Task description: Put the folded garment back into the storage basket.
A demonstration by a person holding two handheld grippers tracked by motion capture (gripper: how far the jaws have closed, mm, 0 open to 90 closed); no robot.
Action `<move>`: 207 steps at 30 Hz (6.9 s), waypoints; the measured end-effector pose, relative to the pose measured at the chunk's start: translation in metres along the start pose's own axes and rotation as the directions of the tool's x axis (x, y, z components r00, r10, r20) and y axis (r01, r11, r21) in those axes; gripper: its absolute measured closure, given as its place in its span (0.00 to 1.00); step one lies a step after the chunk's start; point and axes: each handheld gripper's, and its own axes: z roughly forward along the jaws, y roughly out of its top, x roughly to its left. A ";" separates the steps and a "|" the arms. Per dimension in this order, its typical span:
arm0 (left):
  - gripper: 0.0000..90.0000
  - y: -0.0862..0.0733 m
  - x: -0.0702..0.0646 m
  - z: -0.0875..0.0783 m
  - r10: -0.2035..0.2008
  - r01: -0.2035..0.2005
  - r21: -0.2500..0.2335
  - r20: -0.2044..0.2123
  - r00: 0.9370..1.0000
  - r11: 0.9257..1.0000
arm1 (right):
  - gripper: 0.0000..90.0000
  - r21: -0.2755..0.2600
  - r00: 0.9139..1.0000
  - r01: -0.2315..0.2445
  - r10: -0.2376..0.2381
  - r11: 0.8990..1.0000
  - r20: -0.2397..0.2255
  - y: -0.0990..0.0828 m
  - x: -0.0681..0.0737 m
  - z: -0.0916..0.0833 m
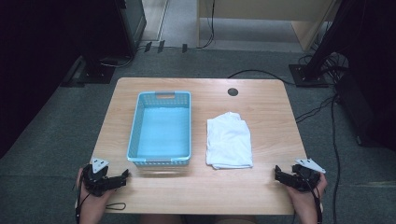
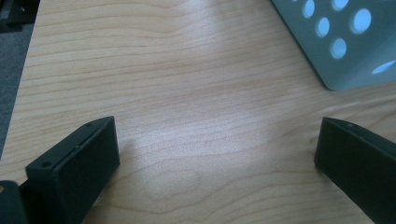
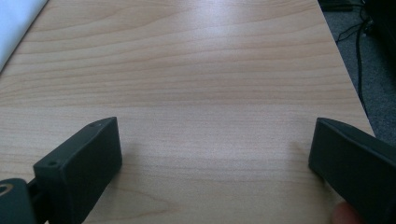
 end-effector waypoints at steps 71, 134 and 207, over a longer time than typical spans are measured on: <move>0.00 0.001 -0.003 0.001 -0.002 0.002 0.001 -0.003 1.000 1.000 | 0.03 -0.110 0.987 0.007 -0.024 0.994 -0.160 0.060 0.129 -0.002; 0.00 0.001 -0.004 0.002 -0.003 0.003 -0.001 -0.002 1.000 1.000 | 0.00 0.002 0.992 0.021 -0.020 1.000 -0.122 0.068 0.205 0.059; 0.00 0.002 -0.004 0.002 0.004 -0.004 -0.001 0.004 1.000 1.000 | 0.79 -0.088 0.989 -0.058 0.046 0.994 -0.140 0.065 0.185 0.043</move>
